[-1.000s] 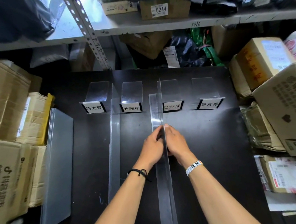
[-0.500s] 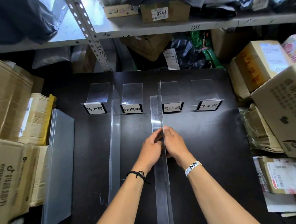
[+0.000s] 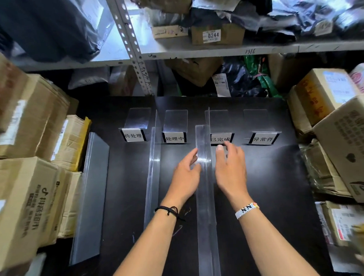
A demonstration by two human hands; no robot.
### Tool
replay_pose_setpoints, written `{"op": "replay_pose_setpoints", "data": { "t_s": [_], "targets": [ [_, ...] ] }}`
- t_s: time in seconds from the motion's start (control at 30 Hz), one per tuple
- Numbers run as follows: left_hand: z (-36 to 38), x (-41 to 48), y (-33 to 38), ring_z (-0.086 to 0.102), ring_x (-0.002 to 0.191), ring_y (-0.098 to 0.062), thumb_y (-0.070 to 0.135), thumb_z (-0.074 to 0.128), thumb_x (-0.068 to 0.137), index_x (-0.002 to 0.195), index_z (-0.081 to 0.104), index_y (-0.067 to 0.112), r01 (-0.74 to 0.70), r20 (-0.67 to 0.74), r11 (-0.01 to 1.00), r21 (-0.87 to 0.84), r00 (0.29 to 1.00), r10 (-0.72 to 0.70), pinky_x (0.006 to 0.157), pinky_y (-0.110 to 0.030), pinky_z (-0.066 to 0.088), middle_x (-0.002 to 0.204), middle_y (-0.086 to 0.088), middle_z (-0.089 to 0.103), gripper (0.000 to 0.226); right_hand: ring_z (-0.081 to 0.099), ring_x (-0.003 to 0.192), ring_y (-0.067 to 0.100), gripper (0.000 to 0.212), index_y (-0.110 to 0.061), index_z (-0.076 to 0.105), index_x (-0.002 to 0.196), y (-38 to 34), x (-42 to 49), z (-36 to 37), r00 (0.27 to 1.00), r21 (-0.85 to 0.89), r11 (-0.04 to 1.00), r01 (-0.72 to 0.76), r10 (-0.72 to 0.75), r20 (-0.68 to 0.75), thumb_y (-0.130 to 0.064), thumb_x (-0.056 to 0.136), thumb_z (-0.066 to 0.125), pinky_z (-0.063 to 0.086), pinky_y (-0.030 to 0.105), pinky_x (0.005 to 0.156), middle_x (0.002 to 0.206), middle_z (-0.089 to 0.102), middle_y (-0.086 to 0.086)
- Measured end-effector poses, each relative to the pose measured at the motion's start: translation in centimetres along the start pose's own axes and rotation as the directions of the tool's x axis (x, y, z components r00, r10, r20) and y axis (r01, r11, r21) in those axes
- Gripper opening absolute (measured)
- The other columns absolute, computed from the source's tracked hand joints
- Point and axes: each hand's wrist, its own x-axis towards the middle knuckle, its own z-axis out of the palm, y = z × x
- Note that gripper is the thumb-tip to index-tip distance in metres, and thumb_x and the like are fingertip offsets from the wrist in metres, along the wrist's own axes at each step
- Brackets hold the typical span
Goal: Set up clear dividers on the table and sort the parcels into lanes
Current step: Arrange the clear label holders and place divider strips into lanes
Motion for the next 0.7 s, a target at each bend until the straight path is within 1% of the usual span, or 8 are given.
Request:
{"op": "replay_pose_setpoints", "data": {
  "t_s": [0.03, 0.1, 0.17, 0.23, 0.37, 0.5, 0.6, 0.7],
  "targets": [
    [-0.6, -0.5, 0.7, 0.048, 0.143, -0.01, 0.012, 0.05, 0.106, 0.158, 0.044, 0.028, -0.049, -0.023, 0.999, 0.023, 0.999, 0.05, 0.117, -0.024, 0.037, 0.158, 0.001, 0.051, 0.054, 0.045, 0.136, 0.021, 0.046, -0.018, 0.053, 0.146, -1.0, -0.3, -0.5, 0.993, -0.052, 0.994, 0.095, -0.099, -0.068, -0.042, 0.109, 0.04, 0.037, 0.039, 0.112, 0.146, 0.049, 0.003],
    [-2.5, -1.8, 2.2, 0.051, 0.142, -0.019, 0.014, 0.051, 0.106, 0.157, 0.044, 0.031, -0.146, -0.096, 0.986, 0.081, 0.983, 0.154, 0.121, -0.041, 0.041, 0.159, 0.006, 0.048, 0.055, 0.042, 0.14, 0.02, 0.048, -0.019, 0.049, 0.152, -3.8, -1.1, -1.1, 0.944, -0.162, 0.946, 0.279, -0.302, -0.136, -0.038, 0.109, 0.045, 0.035, 0.04, 0.114, 0.154, 0.045, 0.002],
    [-4.4, -2.8, 3.5, 0.046, 0.145, -0.013, 0.011, 0.053, 0.105, 0.156, 0.046, 0.027, -0.227, -0.185, 0.964, 0.139, 0.95, 0.25, 0.123, -0.039, 0.037, 0.16, 0.008, 0.047, 0.054, 0.038, 0.146, 0.021, 0.05, -0.02, 0.047, 0.155, -6.7, -1.8, -0.8, 0.901, -0.213, 0.893, 0.395, -0.423, -0.101, -0.038, 0.108, 0.046, 0.032, 0.041, 0.117, 0.161, 0.042, 0.002],
    [-7.0, -4.0, 4.0, 0.043, 0.147, -0.008, 0.006, 0.056, 0.104, 0.155, 0.048, 0.021, -0.271, -0.275, 0.943, 0.191, 0.908, 0.316, 0.124, -0.034, 0.035, 0.159, 0.005, 0.049, 0.053, 0.033, 0.15, 0.019, 0.052, -0.021, 0.043, 0.158, -9.4, -3.4, 0.3, 0.87, -0.199, 0.855, 0.478, -0.492, -0.023, -0.037, 0.109, 0.046, 0.029, 0.037, 0.118, 0.165, 0.038, 0.0],
    [-11.0, -5.6, 3.7, 0.046, 0.145, -0.012, 0.004, 0.058, 0.103, 0.152, 0.051, 0.014, -0.254, -0.375, 0.936, 0.243, 0.865, 0.332, 0.122, -0.032, 0.037, 0.155, -0.002, 0.052, 0.051, 0.029, 0.153, 0.015, 0.054, -0.024, 0.039, 0.161, -12.5, -6.3, 3.1, 0.838, -0.141, 0.826, 0.546, -0.54, 0.083, -0.038, 0.109, 0.046, 0.027, 0.038, 0.122, 0.168, 0.033, -0.003],
    [-17.5, -6.3, 1.9, 0.048, 0.141, -0.015, 0.007, 0.059, 0.102, 0.15, 0.053, 0.013, -0.194, -0.477, 0.931, 0.311, 0.815, 0.329, 0.116, -0.021, 0.036, 0.151, -0.003, 0.054, 0.048, 0.035, 0.149, 0.015, 0.054, -0.024, 0.04, 0.159, -15.9, -8.9, 7.9, 0.802, -0.023, 0.811, 0.584, -0.573, 0.168, -0.038, 0.108, 0.049, 0.028, 0.035, 0.122, 0.166, 0.037, -0.004],
    [-21.3, -6.7, -1.0, 0.049, 0.137, -0.025, 0.005, 0.062, 0.1, 0.147, 0.053, 0.005, -0.049, -0.517, 0.914, 0.403, 0.811, 0.272, 0.116, -0.028, 0.034, 0.146, -0.011, 0.054, 0.048, 0.044, 0.145, 0.016, 0.054, -0.023, 0.042, 0.158, -16.1, -10.6, 12.0, 0.832, 0.08, 0.88, 0.468, -0.469, 0.297, -0.035, 0.107, 0.052, 0.037, 0.037, 0.119, 0.161, 0.044, -0.004],
    [-23.9, -7.0, -4.4, 0.049, 0.136, -0.028, 0.003, 0.062, 0.098, 0.15, 0.049, 0.004, 0.053, -0.484, 0.881, 0.471, 0.85, 0.208, 0.114, -0.033, 0.035, 0.147, -0.013, 0.049, 0.053, 0.049, 0.142, 0.021, 0.054, -0.018, 0.043, 0.158, -15.8, -12.2, 16.4, 0.831, 0.1, 0.942, 0.32, -0.33, 0.447, -0.032, 0.107, 0.055, 0.038, 0.039, 0.119, 0.158, 0.048, 0.004]
  ]
}}
